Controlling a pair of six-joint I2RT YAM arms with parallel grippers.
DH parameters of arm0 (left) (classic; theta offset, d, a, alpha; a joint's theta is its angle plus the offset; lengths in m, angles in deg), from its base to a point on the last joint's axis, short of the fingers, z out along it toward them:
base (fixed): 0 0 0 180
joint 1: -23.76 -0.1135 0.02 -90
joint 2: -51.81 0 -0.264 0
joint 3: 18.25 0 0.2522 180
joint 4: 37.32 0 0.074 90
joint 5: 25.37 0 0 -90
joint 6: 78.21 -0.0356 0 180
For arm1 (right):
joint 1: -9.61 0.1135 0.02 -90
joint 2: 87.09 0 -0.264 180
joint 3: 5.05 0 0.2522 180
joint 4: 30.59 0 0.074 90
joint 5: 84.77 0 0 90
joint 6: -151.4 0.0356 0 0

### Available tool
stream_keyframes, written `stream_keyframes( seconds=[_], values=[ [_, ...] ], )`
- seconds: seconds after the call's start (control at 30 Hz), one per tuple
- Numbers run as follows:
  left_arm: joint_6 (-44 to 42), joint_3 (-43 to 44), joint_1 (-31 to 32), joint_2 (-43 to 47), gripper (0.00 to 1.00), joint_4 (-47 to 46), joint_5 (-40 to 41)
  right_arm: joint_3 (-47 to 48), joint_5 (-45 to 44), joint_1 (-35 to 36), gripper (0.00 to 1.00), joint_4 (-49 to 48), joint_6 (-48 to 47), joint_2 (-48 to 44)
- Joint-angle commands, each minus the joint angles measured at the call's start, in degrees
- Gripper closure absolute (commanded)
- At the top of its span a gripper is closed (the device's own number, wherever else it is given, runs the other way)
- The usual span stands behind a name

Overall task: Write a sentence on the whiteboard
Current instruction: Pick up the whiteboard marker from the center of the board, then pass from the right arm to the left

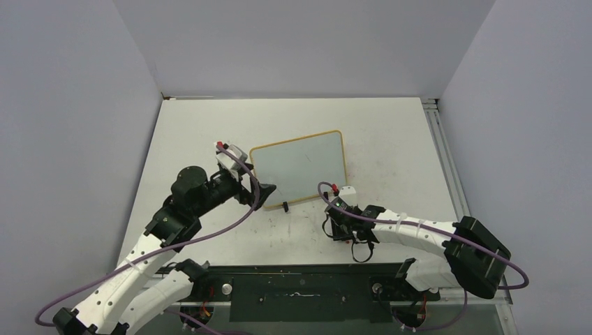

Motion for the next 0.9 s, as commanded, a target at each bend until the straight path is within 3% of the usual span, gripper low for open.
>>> stream_keyframes(
  seconds=[0.0,0.13,0.27,0.43,0.63,0.87],
  values=[
    [-2.4,-1.4,2.3,0.0,0.02,-5.9,-7.3,-1.2,-0.1,-0.4,0.65,-3.3,0.0,2.1],
    [-6.3,-2.6,10.2,-0.1,0.02,-5.4,-6.0,-1.9,2.4,-0.6,0.8,-4.7,-0.3,2.7],
    [-14.2,-4.6,22.8,-0.3,0.03,-3.3,-1.6,1.6,4.9,-0.7,0.95,-0.8,-2.0,0.7],
    [-21.2,-9.2,32.3,0.2,0.04,-3.5,5.3,9.5,8.1,-1.6,0.95,9.6,-5.4,-3.9],
    [-26.4,-13.3,36.5,-0.9,0.03,-8.0,7.0,16.1,22.8,-1.7,0.95,19.4,-5.5,-10.9],
    [-35.2,-15.1,47.3,-2.4,0.02,-8.0,19.5,20.2,39.5,0.3,0.95,26.7,-4.6,-16.0]
  ],
)
